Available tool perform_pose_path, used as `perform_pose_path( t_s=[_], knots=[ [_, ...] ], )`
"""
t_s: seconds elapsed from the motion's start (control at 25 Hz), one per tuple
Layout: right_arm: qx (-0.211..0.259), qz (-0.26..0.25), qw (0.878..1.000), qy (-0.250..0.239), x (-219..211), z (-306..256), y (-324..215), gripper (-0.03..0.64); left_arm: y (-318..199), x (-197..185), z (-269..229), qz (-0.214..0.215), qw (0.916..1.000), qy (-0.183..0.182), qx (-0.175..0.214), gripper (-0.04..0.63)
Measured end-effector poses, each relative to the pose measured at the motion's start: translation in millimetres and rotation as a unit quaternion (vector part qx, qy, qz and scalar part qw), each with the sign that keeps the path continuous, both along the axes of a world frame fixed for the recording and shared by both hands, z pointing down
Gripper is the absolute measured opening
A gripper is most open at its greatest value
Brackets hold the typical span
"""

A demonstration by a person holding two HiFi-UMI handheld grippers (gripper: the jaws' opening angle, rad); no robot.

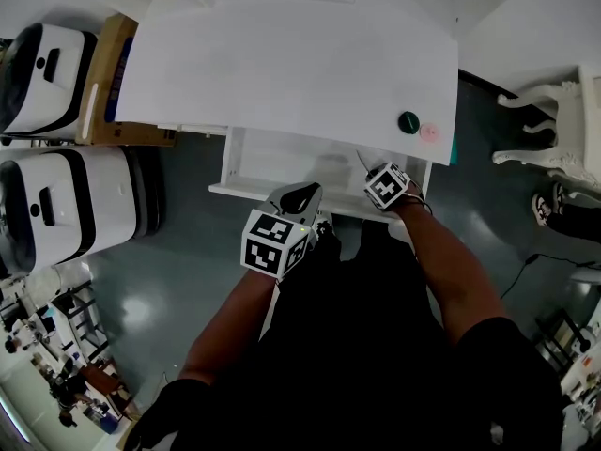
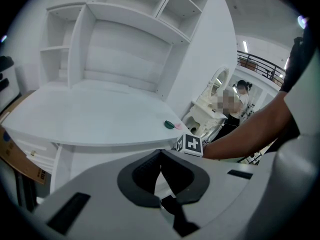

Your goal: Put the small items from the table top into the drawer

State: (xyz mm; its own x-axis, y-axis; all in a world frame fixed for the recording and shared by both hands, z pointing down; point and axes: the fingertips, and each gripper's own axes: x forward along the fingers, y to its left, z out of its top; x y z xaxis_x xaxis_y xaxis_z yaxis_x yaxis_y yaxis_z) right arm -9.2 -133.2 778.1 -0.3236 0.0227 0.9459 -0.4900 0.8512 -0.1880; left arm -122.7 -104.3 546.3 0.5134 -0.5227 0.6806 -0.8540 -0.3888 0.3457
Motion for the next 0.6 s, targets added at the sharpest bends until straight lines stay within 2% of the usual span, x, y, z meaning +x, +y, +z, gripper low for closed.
perform_pose_path(
  t_s=[0.4,0.6],
  knots=[
    [0.033,0.034,0.998,-0.032,0,-40,-6,0.037,-3,5,-9,0.014,0.9997,0.005,0.018,0.011],
    [0.057,0.087,0.993,-0.061,4,-70,-15,0.035,-6,8,-16,0.026,0.9991,0.008,0.032,0.011]
  ],
)
